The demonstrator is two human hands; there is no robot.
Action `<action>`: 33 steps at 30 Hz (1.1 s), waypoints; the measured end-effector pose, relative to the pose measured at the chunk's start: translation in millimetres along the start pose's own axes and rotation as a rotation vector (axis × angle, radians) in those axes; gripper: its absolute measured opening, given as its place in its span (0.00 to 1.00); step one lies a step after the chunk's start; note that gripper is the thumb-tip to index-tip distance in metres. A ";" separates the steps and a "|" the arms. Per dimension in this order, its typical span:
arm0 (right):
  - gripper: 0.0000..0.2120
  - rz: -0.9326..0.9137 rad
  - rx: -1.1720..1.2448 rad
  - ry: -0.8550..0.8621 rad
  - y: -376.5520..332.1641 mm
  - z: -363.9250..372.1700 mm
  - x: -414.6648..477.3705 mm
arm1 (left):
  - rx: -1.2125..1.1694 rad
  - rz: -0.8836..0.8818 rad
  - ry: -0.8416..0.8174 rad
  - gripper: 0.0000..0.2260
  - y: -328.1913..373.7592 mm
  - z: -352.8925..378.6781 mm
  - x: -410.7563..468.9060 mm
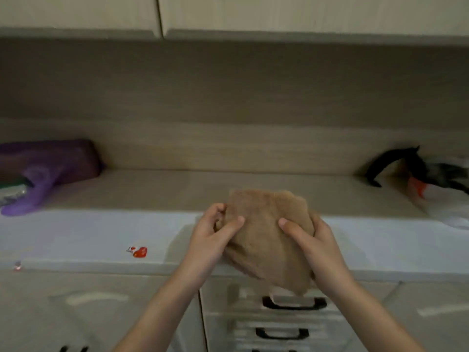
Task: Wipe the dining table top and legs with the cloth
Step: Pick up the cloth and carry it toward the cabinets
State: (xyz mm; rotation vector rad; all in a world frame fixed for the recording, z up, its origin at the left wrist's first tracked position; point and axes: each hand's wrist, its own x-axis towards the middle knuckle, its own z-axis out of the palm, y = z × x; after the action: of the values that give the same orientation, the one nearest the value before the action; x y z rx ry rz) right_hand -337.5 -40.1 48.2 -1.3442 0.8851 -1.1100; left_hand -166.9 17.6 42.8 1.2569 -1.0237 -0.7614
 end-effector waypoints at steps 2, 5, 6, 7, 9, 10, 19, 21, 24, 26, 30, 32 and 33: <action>0.10 0.016 -0.009 0.000 3.4 -3.5 13.5 | 0.001 0.012 0.047 0.07 -3.0 4.6 10.7; 0.05 -0.176 -0.228 0.010 2.2 -10.2 25.8 | 0.109 0.090 0.089 0.04 -7.2 5.3 19.5; 0.05 -0.256 -0.359 0.016 0.2 -12.1 29.1 | 0.145 0.097 0.117 0.05 -8.1 3.4 21.9; 0.07 -0.315 -0.454 0.028 -1.9 -13.6 32.6 | 0.188 0.100 0.146 0.05 -7.9 1.5 24.4; 0.09 -0.320 -0.467 0.032 -7.8 -14.3 42.8 | 0.327 0.072 0.195 0.07 -5.2 -3.5 31.9; 0.09 -0.271 -0.446 0.023 -9.1 -12.4 50.1 | 0.427 0.052 0.202 0.09 -4.7 -6.5 36.8; 0.17 -0.195 -1.026 -0.023 23.8 -12.7 97.5 | 1.299 0.140 0.222 0.19 -22.6 -14.5 50.8; 0.24 -0.393 -1.158 -0.030 26.7 -19.2 84.7 | 1.272 0.310 0.063 0.22 -25.3 -13.5 44.4; 0.28 -0.470 -1.194 -0.316 32.2 -24.1 63.0 | 1.237 0.274 -0.284 0.33 -34.8 -3.9 31.7; 0.34 -0.412 -1.268 -0.468 41.5 -25.9 56.3 | 1.258 0.223 -0.331 0.38 -44.9 1.5 27.9; 0.43 -0.306 -1.334 -0.529 51.7 -25.0 71.2 | 1.344 0.181 -0.387 0.39 -52.6 1.6 44.5; 0.46 -0.312 -1.340 -0.523 51.7 -22.9 86.6 | 1.376 0.195 -0.403 0.40 -55.2 0.5 57.3; 0.47 -0.326 -1.365 -0.524 54.9 -21.8 95.6 | 1.386 0.190 -0.414 0.40 -57.5 0.0 65.7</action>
State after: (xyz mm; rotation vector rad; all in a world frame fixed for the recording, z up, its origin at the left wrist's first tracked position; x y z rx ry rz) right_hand -326.7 -142.6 3.5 -2.7956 1.0486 -0.1766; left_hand -137.5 -52.1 -0.9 2.1220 -2.1402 -0.0428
